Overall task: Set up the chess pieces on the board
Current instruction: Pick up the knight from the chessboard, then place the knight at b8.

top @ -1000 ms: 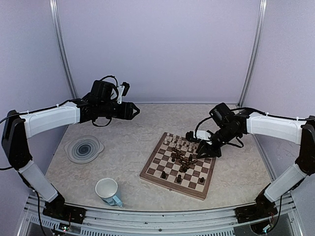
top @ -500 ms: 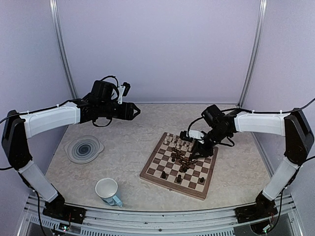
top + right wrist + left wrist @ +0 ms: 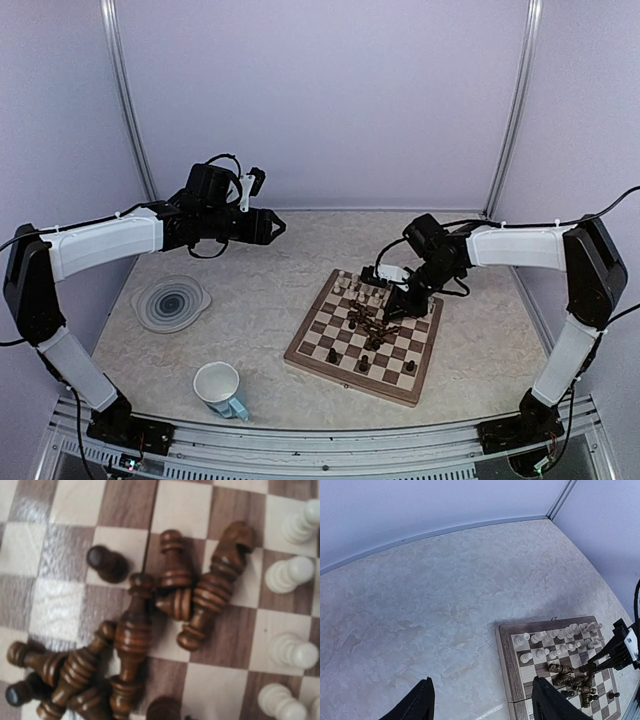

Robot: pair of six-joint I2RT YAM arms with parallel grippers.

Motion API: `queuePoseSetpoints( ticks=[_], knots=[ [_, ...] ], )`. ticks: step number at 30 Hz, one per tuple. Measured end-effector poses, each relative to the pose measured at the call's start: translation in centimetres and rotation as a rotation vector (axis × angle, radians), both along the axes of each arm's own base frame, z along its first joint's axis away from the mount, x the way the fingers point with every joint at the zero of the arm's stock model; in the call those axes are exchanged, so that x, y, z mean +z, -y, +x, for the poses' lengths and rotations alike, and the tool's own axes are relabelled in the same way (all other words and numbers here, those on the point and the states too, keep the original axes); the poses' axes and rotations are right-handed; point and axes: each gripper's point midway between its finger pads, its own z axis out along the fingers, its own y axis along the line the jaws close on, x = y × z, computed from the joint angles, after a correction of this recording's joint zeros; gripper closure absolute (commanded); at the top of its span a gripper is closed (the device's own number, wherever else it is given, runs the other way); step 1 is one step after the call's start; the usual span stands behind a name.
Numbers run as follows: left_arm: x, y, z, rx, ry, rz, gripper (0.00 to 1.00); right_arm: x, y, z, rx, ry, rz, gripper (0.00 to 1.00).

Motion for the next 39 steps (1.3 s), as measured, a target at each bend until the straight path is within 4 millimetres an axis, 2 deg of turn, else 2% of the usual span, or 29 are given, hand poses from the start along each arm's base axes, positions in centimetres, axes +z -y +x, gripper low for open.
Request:
queuePoseSetpoints(
  ticks=[7,11,16,18,22,25,29,39],
  knots=[
    [0.0,0.0,0.0,0.000,-0.002,0.001,0.33,0.9,-0.3,0.4,0.001,0.015,0.014,0.97],
    [-0.2,-0.1,-0.1,0.000,-0.006,0.005,0.34,2.4,-0.3,0.0,0.016,0.036,0.034,0.96],
    [-0.3,-0.1,-0.1,0.000,-0.010,0.008,0.33,5.6,-0.5,-1.8,0.082,0.075,0.101,0.96],
    [-0.3,-0.1,-0.1,0.000,-0.012,0.008,0.34,6.2,-0.8,-3.9,0.144,0.086,0.104,0.97],
    [-0.3,-0.3,-0.1,0.004,-0.013,0.009,0.33,4.9,-1.9,-9.3,0.301,0.057,0.065,0.97],
    [-0.4,-0.4,0.0,0.006,-0.014,0.011,0.34,3.5,-2.0,-12.7,0.392,0.006,0.021,0.97],
    [-0.9,-0.3,0.2,0.006,-0.023,0.020,0.34,2.8,-1.6,-14.1,0.433,-0.018,-0.014,0.97],
    [-1.6,-0.2,0.4,0.007,-0.039,0.036,0.34,1.5,-0.5,-15.3,0.447,-0.045,-0.048,0.95]
  ],
)
